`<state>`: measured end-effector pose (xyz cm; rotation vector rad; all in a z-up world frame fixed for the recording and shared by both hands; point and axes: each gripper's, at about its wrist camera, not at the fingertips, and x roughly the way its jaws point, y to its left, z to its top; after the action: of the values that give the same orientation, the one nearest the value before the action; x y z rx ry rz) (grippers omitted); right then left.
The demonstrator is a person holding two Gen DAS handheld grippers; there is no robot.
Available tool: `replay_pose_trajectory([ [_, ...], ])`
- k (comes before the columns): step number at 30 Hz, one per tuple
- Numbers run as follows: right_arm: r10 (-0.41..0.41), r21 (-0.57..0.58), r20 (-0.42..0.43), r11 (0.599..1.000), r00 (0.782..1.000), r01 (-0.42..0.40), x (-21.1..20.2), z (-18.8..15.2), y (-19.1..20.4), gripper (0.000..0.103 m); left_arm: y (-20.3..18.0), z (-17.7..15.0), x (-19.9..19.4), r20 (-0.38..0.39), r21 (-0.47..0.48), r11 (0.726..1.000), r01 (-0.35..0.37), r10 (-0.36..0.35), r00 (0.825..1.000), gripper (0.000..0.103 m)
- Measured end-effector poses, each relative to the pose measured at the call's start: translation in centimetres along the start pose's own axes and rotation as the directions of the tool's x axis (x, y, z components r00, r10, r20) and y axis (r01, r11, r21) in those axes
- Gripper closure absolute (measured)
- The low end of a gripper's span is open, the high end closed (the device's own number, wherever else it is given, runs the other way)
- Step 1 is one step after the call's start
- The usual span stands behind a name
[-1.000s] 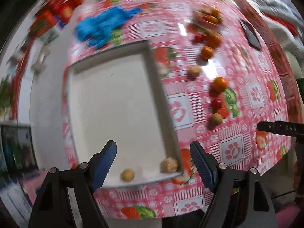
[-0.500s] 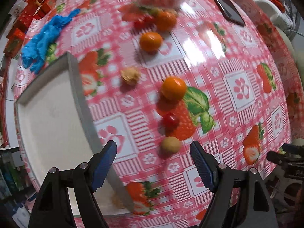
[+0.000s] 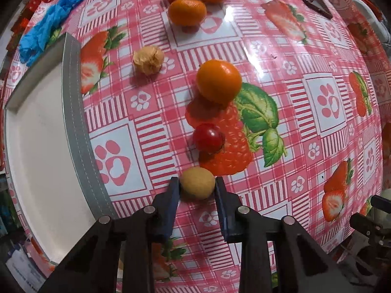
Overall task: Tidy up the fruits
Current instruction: 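Grasp a brown round fruit with the left tool while the right tool grasps a mandarin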
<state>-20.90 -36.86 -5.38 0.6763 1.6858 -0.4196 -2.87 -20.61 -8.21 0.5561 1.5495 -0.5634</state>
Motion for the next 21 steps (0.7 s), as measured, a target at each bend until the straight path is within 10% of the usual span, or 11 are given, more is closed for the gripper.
replay_pose_trajectory([
  [21, 0.038, -0.284, 0.112, 0.959, 0.993, -0.005, -1.4, 7.9, 18.2, 0.012, 8.9, -5.7, -7.5, 0.136, -0.199, 0.977, 0.078, -0.051, 0.989, 0.073],
])
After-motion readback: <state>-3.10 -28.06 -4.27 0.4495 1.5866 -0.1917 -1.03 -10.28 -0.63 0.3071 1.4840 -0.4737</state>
